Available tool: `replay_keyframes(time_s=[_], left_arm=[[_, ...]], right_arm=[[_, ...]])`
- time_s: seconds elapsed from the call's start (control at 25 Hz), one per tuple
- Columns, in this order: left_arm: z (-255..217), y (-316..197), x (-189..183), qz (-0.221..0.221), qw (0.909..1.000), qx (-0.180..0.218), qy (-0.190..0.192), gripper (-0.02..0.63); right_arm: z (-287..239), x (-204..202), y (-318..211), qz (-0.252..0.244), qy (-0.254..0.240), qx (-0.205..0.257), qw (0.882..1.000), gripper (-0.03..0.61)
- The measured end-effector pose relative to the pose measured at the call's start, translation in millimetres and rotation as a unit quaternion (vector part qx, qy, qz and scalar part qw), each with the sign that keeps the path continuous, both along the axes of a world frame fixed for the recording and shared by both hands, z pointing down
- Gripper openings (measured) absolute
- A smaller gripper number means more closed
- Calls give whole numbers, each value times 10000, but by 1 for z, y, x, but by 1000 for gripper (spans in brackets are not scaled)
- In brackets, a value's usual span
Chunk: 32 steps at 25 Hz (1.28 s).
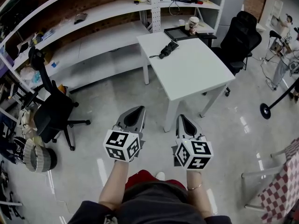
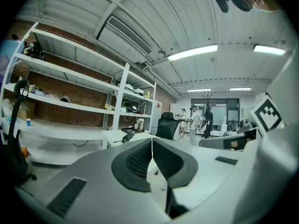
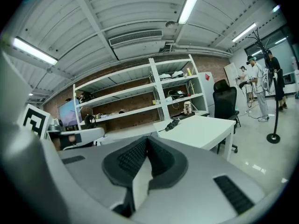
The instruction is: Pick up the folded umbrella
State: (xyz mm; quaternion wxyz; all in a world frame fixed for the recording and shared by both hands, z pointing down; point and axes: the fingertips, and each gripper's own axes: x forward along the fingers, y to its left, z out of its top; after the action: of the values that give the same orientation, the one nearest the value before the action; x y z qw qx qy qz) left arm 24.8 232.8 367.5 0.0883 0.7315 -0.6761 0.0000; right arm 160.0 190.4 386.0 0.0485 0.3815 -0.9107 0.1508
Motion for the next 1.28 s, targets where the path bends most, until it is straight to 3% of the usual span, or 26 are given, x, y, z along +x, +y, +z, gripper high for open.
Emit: replay_keyframes(time_s=[0.64,1.04,1.28], left_arm=[[-2,-22,-13,-277,9996,22,-43,15],[5,-75,-62,-228,9997,12,73,17],[13,-118,-103,-24,9999,-47,93,17]], right_arm=[[3,-2,-32,-34,-41,-103,9999,18],[7,-44,-78,45,131,-126,9998,18],[10,-90,-118,176,111,-160,9997,18]])
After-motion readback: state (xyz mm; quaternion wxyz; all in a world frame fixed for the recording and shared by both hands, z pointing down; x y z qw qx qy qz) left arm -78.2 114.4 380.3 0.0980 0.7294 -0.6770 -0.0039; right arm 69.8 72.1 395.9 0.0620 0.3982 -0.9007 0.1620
